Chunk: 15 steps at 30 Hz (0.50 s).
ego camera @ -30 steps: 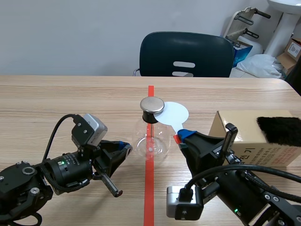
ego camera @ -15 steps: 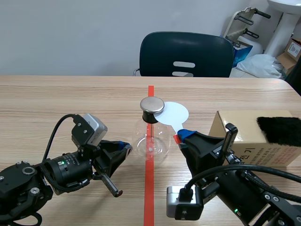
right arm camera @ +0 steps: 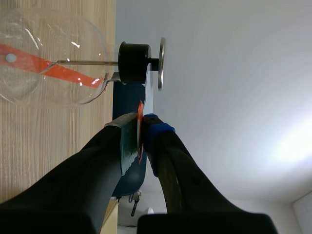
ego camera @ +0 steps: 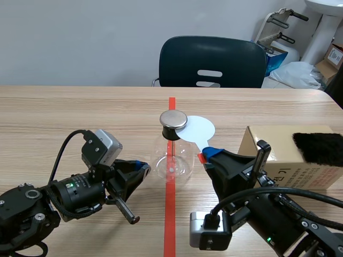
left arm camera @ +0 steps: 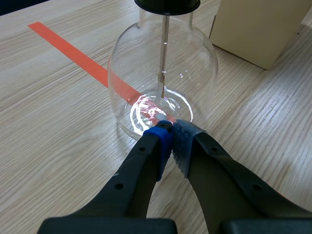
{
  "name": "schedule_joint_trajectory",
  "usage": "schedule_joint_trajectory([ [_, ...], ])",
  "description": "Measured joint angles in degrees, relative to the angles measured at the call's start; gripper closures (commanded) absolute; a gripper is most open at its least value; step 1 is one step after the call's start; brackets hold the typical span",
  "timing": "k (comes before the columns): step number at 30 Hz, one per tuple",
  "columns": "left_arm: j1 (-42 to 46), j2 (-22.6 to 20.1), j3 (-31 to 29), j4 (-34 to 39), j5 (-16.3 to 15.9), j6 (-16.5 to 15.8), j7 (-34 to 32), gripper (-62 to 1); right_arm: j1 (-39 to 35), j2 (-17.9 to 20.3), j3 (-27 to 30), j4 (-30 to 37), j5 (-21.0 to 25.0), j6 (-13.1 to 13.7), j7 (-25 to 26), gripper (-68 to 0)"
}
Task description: Do the electroscope experiment. move the plate toward and away from the electroscope
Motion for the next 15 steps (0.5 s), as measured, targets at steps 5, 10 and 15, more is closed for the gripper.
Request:
schedule_joint_trajectory([
  [5, 0.00, 0.00, 0.00, 0.00, 0.00, 0.00, 0.00, -3.6, 0.00, 0.00, 0.00, 0.00, 0.00, 0.00, 0.00, -0.7],
  [10, 0.00, 0.00, 0.00, 0.00, 0.00, 0.00, 0.00, -3.6, 0.00, 0.00, 0.00, 0.00, 0.00, 0.00, 0.00, -0.7],
  [15, 0.00, 0.00, 0.00, 0.00, 0.00, 0.00, 0.00, -3.6, 0.00, 0.00, 0.00, 0.00, 0.00, 0.00, -1.25, -0.7],
])
